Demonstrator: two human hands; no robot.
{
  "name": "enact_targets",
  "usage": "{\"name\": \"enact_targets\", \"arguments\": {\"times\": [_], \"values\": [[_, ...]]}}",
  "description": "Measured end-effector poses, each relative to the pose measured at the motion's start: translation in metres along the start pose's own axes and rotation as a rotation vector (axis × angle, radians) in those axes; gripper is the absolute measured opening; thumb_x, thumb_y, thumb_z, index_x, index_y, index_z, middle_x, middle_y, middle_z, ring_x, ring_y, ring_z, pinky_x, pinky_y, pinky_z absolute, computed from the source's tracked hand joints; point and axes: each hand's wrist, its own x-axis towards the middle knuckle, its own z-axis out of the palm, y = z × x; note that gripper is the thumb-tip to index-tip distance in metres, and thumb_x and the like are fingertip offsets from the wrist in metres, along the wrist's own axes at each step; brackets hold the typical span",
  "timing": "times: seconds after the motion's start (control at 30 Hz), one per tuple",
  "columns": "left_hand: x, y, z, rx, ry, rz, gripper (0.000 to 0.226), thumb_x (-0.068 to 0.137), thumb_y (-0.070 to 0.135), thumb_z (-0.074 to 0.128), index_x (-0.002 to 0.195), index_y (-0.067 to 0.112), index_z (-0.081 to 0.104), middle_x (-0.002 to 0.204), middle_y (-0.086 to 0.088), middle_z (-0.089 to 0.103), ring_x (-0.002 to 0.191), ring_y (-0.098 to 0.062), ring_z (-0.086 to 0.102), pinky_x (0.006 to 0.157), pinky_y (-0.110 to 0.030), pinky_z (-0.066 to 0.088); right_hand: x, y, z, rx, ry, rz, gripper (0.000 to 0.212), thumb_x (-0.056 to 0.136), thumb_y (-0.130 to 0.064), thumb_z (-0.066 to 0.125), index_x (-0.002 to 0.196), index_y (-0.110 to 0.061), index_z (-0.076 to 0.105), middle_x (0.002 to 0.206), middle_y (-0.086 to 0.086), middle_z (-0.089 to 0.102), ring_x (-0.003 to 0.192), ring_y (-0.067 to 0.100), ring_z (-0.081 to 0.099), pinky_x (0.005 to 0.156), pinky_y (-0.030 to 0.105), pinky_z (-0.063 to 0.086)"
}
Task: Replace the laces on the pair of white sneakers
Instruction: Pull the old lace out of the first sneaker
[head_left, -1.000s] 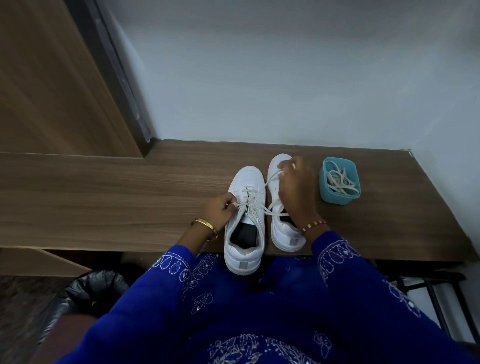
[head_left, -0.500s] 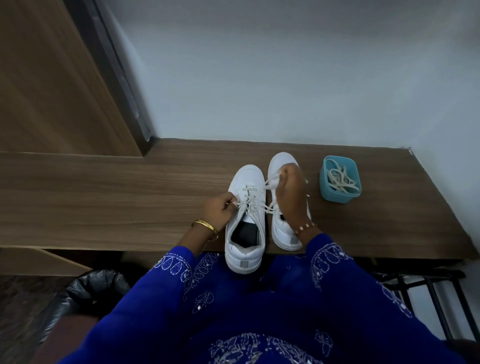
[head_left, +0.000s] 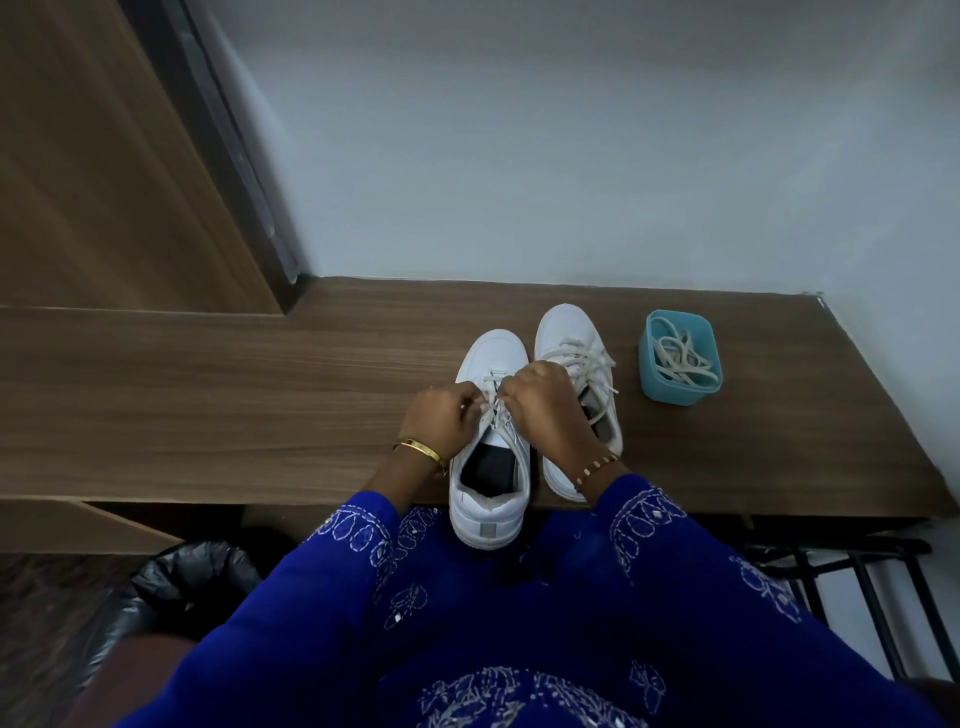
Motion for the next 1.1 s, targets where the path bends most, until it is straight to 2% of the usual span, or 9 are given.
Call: {"name": "enact_targets", "arguments": {"times": [0.1,0.3,0.43,0.53,0.6,0.73,0.87,1.0,1.1], "values": [[-0.003,0.001,0.004,-0.193,0.036,-0.090,0.021,0.091,0.016,0.049,0.091,-0.001,0.061,0.083,-0.020,0.066,0.075,-0.033,0.059,0.062,-0.030,0.034,-0.001,0.002,-0.001,0.199,0.013,0.146,0.011,0.070,0.002,0.067,0.066,-0.009,0.065,0.058,0.007,0.062,0.061,0.026,0.058,0.067,0.031,0.049],[-0.008,-0.013,0.005,-1.169,0.060,-0.532,0.036,0.095,0.001,0.027,0.063,0.012,0.036,0.057,-0.004,0.069,0.069,-0.024,0.059,0.061,-0.021,0.044,0.008,-0.003,-0.037,1.154,0.262,0.878,0.027,0.088,0.000,0.038,0.067,-0.014,0.046,0.054,0.001,0.064,0.066,0.022,0.057,0.065,0.021,0.043],[-0.003,-0.009,0.006,-1.016,0.133,-0.569,0.035,0.095,0.006,0.036,0.061,0.013,0.040,0.057,-0.005,0.065,0.064,-0.025,0.060,0.062,-0.029,0.044,0.010,0.003,-0.047,0.922,0.092,0.733,0.021,0.085,-0.001,0.044,0.070,-0.012,0.053,0.067,0.009,0.067,0.056,0.021,0.051,0.053,0.027,0.039],[-0.002,-0.007,0.004,-0.575,0.173,-0.338,0.013,0.093,0.018,0.048,0.085,0.013,0.057,0.080,-0.008,0.063,0.075,-0.031,0.061,0.069,-0.038,0.048,0.003,0.005,-0.032,0.564,-0.054,0.517,0.019,0.084,0.000,0.050,0.093,-0.002,0.067,0.086,0.018,0.069,0.072,0.026,0.061,0.067,0.029,0.044],[-0.002,-0.007,-0.001,-0.304,0.146,-0.139,0.029,0.087,0.027,0.049,0.106,0.009,0.061,0.091,-0.005,0.066,0.079,-0.023,0.061,0.078,-0.035,0.048,0.000,0.004,-0.023,0.335,-0.055,0.379,0.028,0.081,0.001,0.052,0.105,0.001,0.066,0.091,0.019,0.068,0.082,0.031,0.063,0.076,0.034,0.048],[-0.002,-0.008,0.002,-0.023,0.100,0.075,0.034,0.079,0.031,0.050,0.098,0.011,0.070,0.091,-0.009,0.071,0.085,-0.030,0.064,0.085,-0.040,0.041,-0.003,-0.006,-0.019,0.056,0.014,0.225,0.024,0.061,0.005,0.064,0.082,-0.005,0.069,0.077,0.011,0.064,0.069,0.031,0.059,0.065,0.037,0.050],[-0.001,-0.007,0.004,-0.131,0.093,0.028,0.033,0.076,0.031,0.054,0.087,0.007,0.073,0.087,-0.012,0.072,0.082,-0.032,0.065,0.084,-0.044,0.044,-0.014,-0.026,-0.028,0.126,-0.022,0.162,0.011,0.068,-0.001,0.061,0.058,-0.006,0.059,0.053,0.008,0.054,0.053,0.027,0.051,0.051,0.031,0.043],[-0.003,0.000,0.000,-0.293,0.079,-0.070,0.023,0.082,0.024,0.058,0.073,0.005,0.069,0.070,-0.008,0.069,0.066,-0.021,0.058,0.069,-0.028,0.039,-0.026,-0.035,-0.027,0.313,-0.132,0.321,0.024,0.085,-0.022,0.057,0.074,0.000,0.061,0.061,0.011,0.060,0.061,0.026,0.057,0.055,0.032,0.045],[-0.002,0.005,0.001,-0.810,0.138,-0.381,0.022,0.084,0.000,0.058,0.063,0.006,0.062,0.060,0.001,0.063,0.062,-0.014,0.057,0.064,-0.026,0.043,-0.026,-0.040,-0.030,0.331,-0.175,0.376,0.025,0.086,-0.022,0.057,0.087,0.002,0.062,0.074,0.014,0.063,0.072,0.027,0.059,0.062,0.032,0.044]]}}
